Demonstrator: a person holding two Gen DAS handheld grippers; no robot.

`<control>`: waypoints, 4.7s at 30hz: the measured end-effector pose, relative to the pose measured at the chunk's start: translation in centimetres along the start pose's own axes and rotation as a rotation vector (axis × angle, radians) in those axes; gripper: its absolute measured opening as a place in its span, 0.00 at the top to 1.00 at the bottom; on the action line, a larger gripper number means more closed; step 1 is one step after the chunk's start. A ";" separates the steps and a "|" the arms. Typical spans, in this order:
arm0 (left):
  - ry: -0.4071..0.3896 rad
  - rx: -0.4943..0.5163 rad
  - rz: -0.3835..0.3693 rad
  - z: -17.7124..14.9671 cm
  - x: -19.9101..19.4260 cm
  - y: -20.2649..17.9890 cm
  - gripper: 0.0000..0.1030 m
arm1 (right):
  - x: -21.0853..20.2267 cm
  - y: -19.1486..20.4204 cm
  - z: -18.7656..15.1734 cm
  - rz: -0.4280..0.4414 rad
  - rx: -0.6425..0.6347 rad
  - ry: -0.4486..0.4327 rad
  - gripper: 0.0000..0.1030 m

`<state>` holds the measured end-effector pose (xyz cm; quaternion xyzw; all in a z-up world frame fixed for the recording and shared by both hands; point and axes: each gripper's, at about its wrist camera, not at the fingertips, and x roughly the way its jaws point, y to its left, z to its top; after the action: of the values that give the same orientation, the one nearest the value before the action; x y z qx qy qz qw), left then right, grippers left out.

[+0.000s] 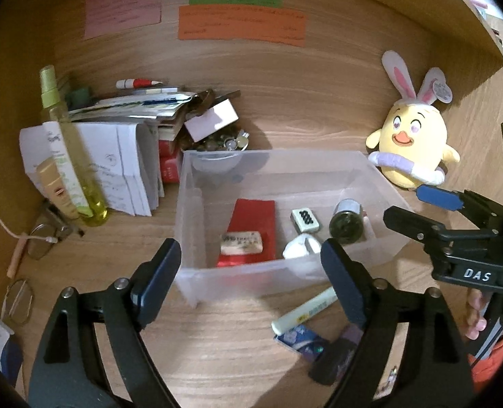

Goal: Organize objects
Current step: 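Withdraw both tools from the bin toward the purple-capped bottle and teal bottle, then grasp the purple-capped black bottle with the left tool while the right tool grasps the teal bottle, then carry the black bottle and teal bottle over the clear bin with both tools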

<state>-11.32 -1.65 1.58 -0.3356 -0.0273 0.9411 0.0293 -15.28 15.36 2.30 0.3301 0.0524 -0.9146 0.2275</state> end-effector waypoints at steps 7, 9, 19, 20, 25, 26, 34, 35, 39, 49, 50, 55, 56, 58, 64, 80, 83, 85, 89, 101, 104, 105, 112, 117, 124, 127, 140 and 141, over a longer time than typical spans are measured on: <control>0.016 0.018 0.011 -1.6 -1.0 0.1 0.15 | -0.8 1.4 -2.0 0.039 -0.026 0.030 0.20; 0.030 0.022 0.005 -2.3 -1.1 0.1 0.15 | -0.9 1.7 -2.7 0.037 -0.033 0.042 0.20; 0.134 0.058 -0.038 -5.8 -0.1 -1.3 0.15 | -0.3 0.6 -7.0 0.011 0.010 0.158 0.20; 0.149 0.059 -0.044 -6.2 0.1 -1.5 0.15 | -0.2 0.6 -7.3 0.017 0.015 0.167 0.20; 0.194 0.076 -0.060 -7.3 0.8 -2.3 0.15 | 0.6 1.4 -9.3 0.067 0.031 0.234 0.20; 0.198 0.081 -0.061 -7.5 0.8 -2.5 0.15 | 0.7 1.7 -9.4 0.074 0.027 0.242 0.20; 0.201 0.060 -0.058 -7.8 0.5 -1.8 0.16 | 1.2 2.4 -9.3 0.115 0.032 0.279 0.20; 0.198 0.061 -0.055 -7.8 0.5 -1.7 0.16 | 1.2 2.4 -9.3 0.112 0.027 0.282 0.19; 0.192 0.053 -0.068 -7.6 0.1 -1.6 0.16 | 1.2 2.6 -9.3 0.104 0.010 0.276 0.19; 0.174 0.135 -0.087 -7.0 0.6 -3.8 0.16 | 1.2 1.4 -9.0 0.074 0.025 0.288 0.19; 0.174 0.130 -0.093 -7.0 0.7 -3.8 0.16 | 1.2 1.4 -9.0 0.069 0.026 0.286 0.20; 0.186 0.073 -0.114 -6.8 0.8 -2.7 0.16 | 1.3 1.8 -9.1 0.094 0.023 0.282 0.20; 0.186 0.066 -0.112 -6.7 0.7 -2.4 0.16 | 1.3 1.9 -9.2 0.097 0.017 0.280 0.20; 0.188 0.058 -0.122 -6.7 0.5 -2.1 0.16 | 1.1 2.0 -9.2 0.087 -0.004 0.269 0.19; 0.199 0.102 -0.135 -7.1 0.8 -3.6 0.16 | 0.7 0.6 -9.6 -0.013 -0.024 0.267 0.20; 0.240 0.193 -0.213 -7.7 2.7 -6.8 0.72 | -1.1 -0.1 -9.4 0.042 0.046 0.239 0.20; 0.228 0.190 -0.189 -7.9 2.4 -6.7 0.74 | -0.6 0.9 -9.4 0.072 0.045 0.246 0.20; 0.228 0.176 -0.190 -8.0 2.1 -6.3 0.74 | -0.1 1.7 -9.4 0.087 0.037 0.253 0.20; 0.221 0.154 -0.180 -8.2 1.4 -5.2 0.75 | 1.2 3.0 -9.4 0.104 0.012 0.282 0.20; 0.226 0.122 -0.172 -8.7 0.5 -3.6 0.74 | 0.9 2.5 -10.0 0.021 -0.059 0.274 0.30; 0.252 0.122 -0.178 -9.1 1.2 -3.9 0.73 | 0.4 1.9 -10.2 0.004 -0.056 0.263 0.40; 0.260 0.122 -0.179 -9.2 1.4 -4.0 0.73 | 0.3 1.8 -10.3 -0.002 -0.056 0.258 0.45; 0.244 0.121 -0.171 -9.2 2.0 -4.4 0.75 | 0.1 1.0 -10.2 -0.017 -0.049 0.230 0.78; 0.219 0.100 -0.163 -8.8 1.9 -4.2 0.76 | -0.2 0.7 -9.8 -0.017 -0.031 0.197 0.78; 0.158 0.063 -0.167 -7.5 0.4 -3.9 0.76 | -1.7 0.8 -8.8 -0.004 -0.018 0.146 0.78; 0.123 0.051 -0.173 -6.9 -0.5 -3.8 0.76 | -2.4 1.1 -8.2 -0.001 -0.018 0.118 0.78; -0.010 0.010 -0.174 -4.0 -3.9 -3.2 0.76 | -5.1 1.3 -5.1 0.000 -0.012 0.001 0.78; -0.020 0.004 -0.170 -3.7 -4.0 -3.1 0.76 | -5.3 1.1 -4.8 -0.007 -0.016 -0.008 0.78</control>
<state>-5.72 1.23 1.48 -0.3228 -0.0540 0.9386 0.1093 -8.39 17.54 1.91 0.3243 0.0598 -0.9163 0.2272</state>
